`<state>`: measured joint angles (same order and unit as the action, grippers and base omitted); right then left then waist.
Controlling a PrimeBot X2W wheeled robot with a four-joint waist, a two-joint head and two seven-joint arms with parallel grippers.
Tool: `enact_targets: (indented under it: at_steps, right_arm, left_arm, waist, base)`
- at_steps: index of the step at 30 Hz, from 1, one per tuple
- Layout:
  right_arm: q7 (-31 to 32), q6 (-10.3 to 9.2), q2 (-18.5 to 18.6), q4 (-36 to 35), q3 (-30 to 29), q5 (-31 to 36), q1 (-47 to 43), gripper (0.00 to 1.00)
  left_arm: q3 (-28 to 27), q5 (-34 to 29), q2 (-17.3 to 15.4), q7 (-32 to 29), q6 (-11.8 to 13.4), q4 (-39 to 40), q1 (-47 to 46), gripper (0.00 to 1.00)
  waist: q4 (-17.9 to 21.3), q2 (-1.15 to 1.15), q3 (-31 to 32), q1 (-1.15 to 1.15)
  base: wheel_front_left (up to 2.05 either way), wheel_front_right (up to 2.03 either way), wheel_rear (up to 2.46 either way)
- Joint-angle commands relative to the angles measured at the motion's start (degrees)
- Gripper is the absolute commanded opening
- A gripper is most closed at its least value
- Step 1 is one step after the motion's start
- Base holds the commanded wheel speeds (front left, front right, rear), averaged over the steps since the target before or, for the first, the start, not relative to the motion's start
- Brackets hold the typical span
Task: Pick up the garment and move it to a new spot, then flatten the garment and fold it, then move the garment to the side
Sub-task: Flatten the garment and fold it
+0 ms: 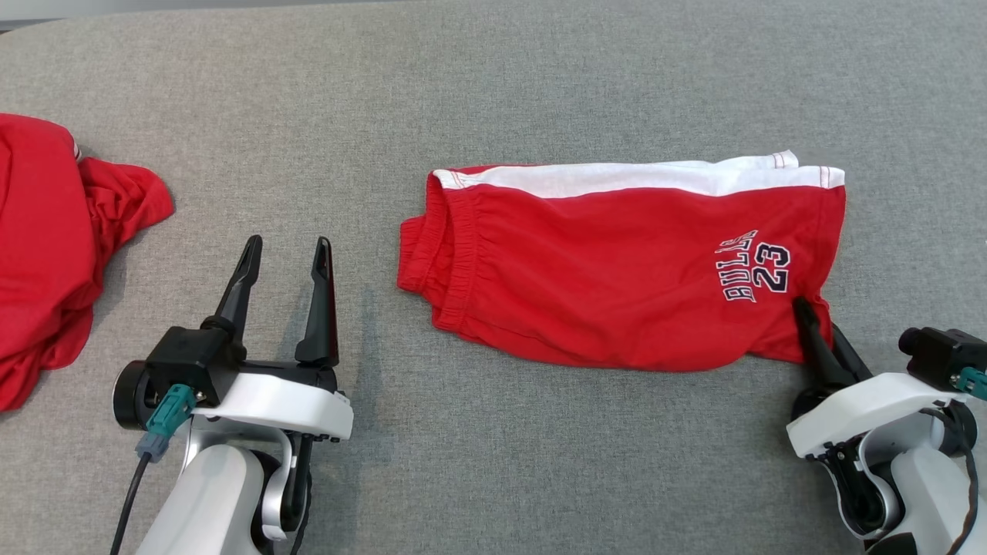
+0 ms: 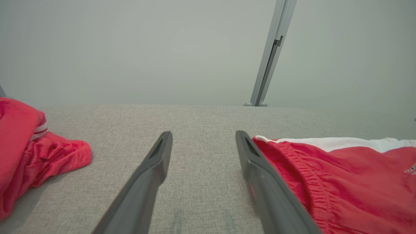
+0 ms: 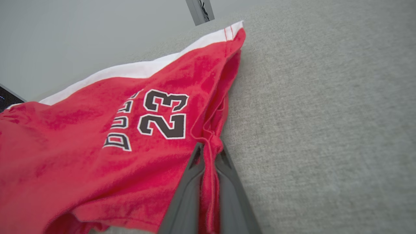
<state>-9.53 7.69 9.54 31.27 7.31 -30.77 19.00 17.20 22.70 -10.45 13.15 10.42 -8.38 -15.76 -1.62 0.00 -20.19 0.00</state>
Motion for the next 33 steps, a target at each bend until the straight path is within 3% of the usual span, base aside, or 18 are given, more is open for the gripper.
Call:
enact_targets:
  at_steps: [1,8,19,25,33]
  right_arm:
    - [0.9,-0.34,0.3,1.2,-0.6,0.3,-2.4,0.0]
    - [1.7,-0.17,-0.1,-4.0,-1.1,0.4,0.0,0.0]
    - [9.2,-0.17,-2.0,-16.5,9.0,4.2,8.0,0.0]
    - [11.9,-0.18,-4.5,-15.1,17.6,3.1,11.5,0.0]
    - [9.2,-0.18,-6.4,-8.1,27.7,-0.8,13.8,0.0]
  left_arm:
    - [-0.1,0.0,-0.4,0.0,0.3,0.4,0.2,1.0]
    - [-0.2,0.4,-0.7,-0.2,0.7,0.9,0.8,1.0]
    - [0.8,1.2,-0.2,0.0,0.2,0.5,0.2,1.0]
    - [1.5,1.3,0.9,0.4,-0.1,-0.3,-0.4,1.0]
    - [2.1,1.3,1.6,1.0,-0.7,-1.4,-1.0,1.0]
  waist:
    - [0.0,0.0,0.1,0.0]
    - [0.1,0.0,0.9,0.0]
    - [-0.6,0.0,2.5,0.0]
    - [-2.8,0.0,2.5,0.0]
    - [-5.2,0.0,1.3,0.0]
  base:
    - [0.0,0.0,0.0]
    - [0.0,0.0,0.0]
    - [0.0,0.0,0.0]
    - [0.0,0.0,0.0]
    - [0.0,0.0,0.0]
